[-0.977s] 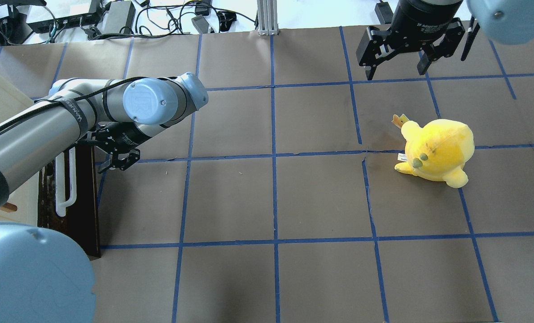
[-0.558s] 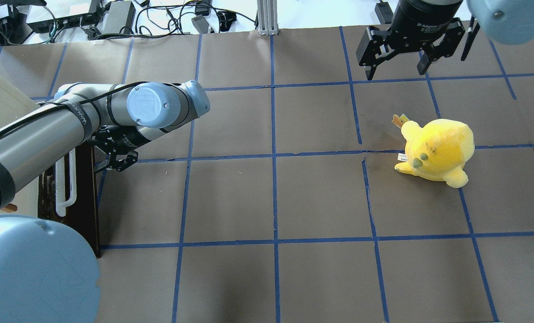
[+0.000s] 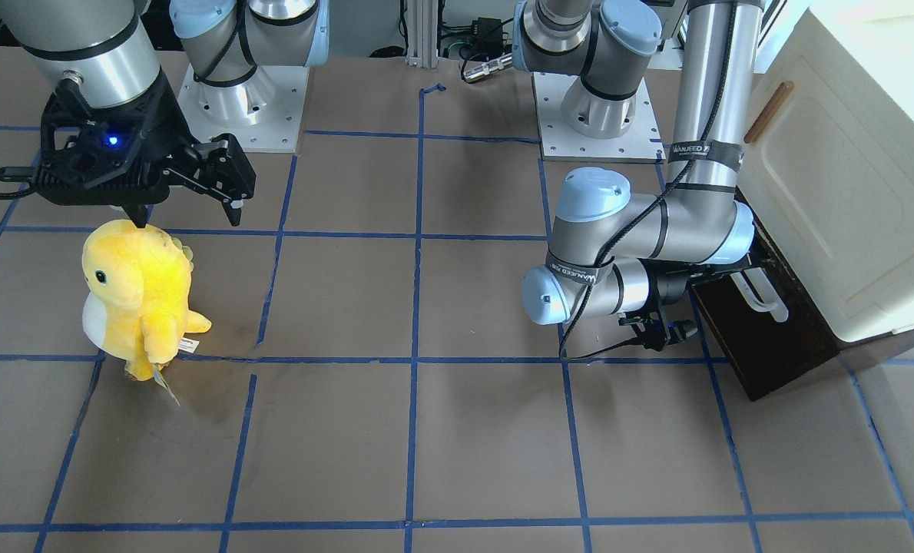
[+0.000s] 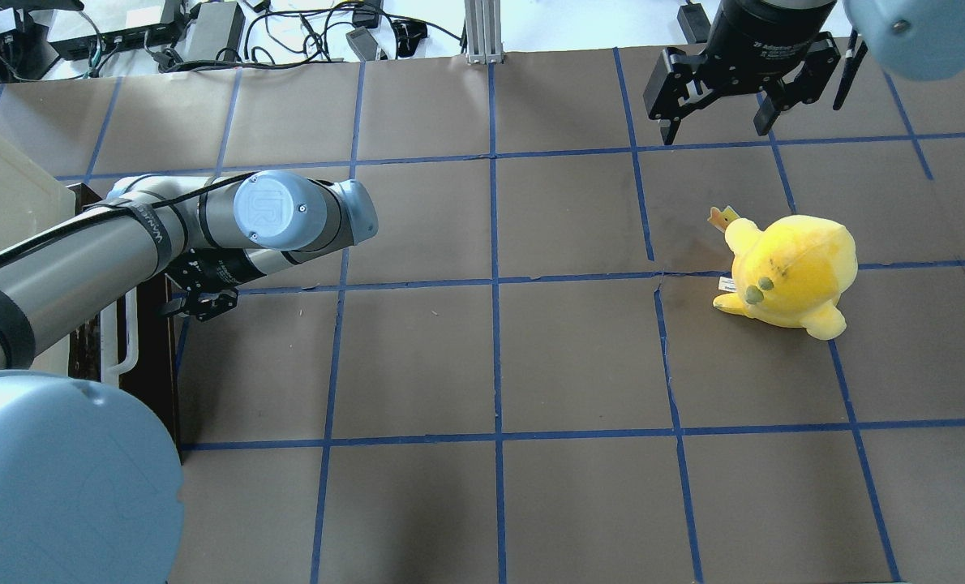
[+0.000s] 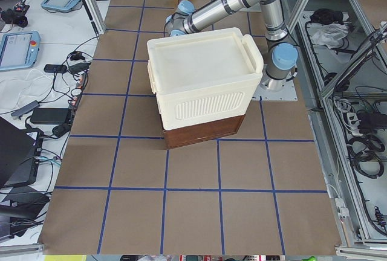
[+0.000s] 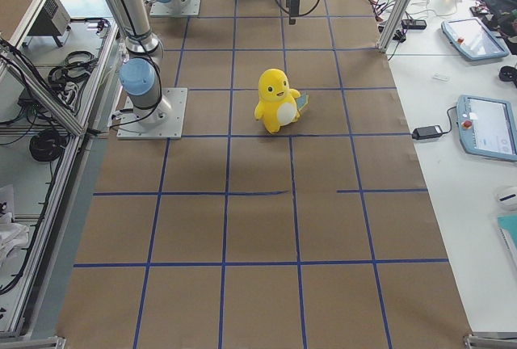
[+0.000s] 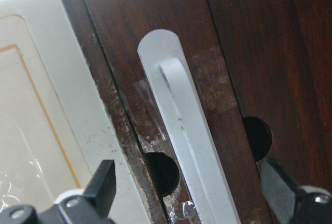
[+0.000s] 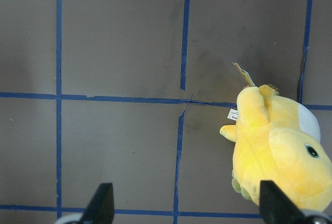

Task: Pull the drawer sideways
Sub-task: 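Lower the left gripper around the white handle and close it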

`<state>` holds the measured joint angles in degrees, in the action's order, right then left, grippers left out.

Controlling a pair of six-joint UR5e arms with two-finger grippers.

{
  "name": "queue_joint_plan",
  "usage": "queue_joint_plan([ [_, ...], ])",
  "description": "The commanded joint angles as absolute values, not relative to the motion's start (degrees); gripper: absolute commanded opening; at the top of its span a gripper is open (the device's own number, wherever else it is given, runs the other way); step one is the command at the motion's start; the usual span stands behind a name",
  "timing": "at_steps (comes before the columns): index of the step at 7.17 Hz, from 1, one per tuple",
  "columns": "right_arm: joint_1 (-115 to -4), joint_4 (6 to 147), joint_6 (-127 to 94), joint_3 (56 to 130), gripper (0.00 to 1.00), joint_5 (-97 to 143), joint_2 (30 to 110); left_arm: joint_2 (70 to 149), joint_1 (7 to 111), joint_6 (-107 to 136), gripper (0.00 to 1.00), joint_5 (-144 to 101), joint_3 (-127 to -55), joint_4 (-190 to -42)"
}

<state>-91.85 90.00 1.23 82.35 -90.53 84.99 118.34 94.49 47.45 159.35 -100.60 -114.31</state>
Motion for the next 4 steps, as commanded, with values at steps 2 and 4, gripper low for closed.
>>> queue_joint_plan([
  [2,-91.8,90.0,1.2,82.4,1.0,-90.5,85.0,118.5,93.0,47.7,0.86,159.0,-100.7,-114.4],
  [4,-91.8,90.0,1.2,82.4,1.0,-90.5,85.0,118.6,92.0,48.2,0.85,159.3,-101.1,-114.3],
])
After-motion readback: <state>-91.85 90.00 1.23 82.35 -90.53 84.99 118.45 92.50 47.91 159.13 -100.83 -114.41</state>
